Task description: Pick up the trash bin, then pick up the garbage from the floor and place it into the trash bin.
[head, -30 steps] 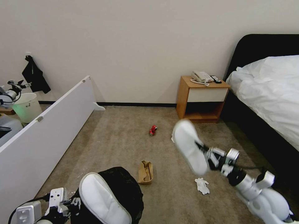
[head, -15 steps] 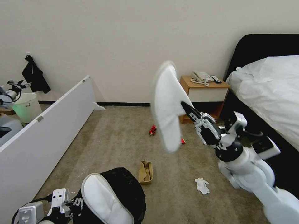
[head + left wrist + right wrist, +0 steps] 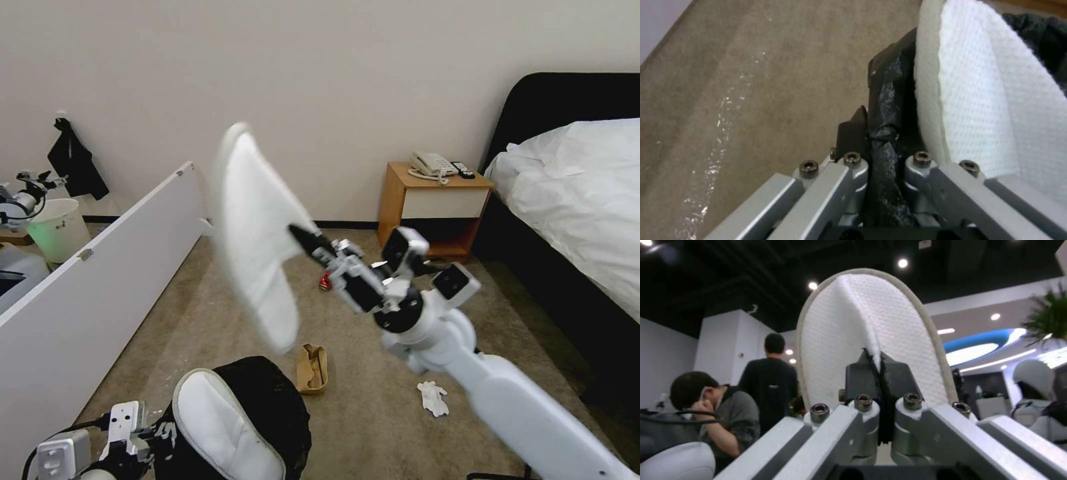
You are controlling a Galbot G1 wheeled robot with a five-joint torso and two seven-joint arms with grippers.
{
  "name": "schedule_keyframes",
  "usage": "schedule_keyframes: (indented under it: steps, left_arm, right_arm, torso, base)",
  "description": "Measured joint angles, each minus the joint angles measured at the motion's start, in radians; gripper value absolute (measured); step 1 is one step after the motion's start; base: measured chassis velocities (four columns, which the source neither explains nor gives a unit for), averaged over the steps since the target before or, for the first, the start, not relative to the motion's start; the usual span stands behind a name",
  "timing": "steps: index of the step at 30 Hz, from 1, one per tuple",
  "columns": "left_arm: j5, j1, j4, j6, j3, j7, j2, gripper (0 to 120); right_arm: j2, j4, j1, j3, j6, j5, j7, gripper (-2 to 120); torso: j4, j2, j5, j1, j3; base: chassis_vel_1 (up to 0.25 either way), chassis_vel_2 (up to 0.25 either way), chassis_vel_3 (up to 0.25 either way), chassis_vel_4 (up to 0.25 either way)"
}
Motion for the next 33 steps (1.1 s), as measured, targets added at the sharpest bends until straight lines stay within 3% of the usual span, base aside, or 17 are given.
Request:
schedule_keyframes:
  steps: [12,33]
  left_arm:
    - [-0.005,-0.007,0.000,0.000,-0.001,-0.001,0.001,4]
    - [-0.009,0.003,0.000,0.000,-0.010,-0.003,-0.001,4]
  right_arm:
    - [0.059,-0.069,0.005,-0.111,0.010,-0.033,-0.038,0]
    - [0.010,-0.096,-0.078,-0.160,0.020,-0.092,-0.081,0]
  torso:
    - [0.0000,0.000,0.0001,0.000,0.000]
    - [0.0000,0.000,0.0001,0.000,0.000]
  base:
    - [0.000,0.000,0.000,0.000]
    - [0.000,0.000,0.000,0.000]
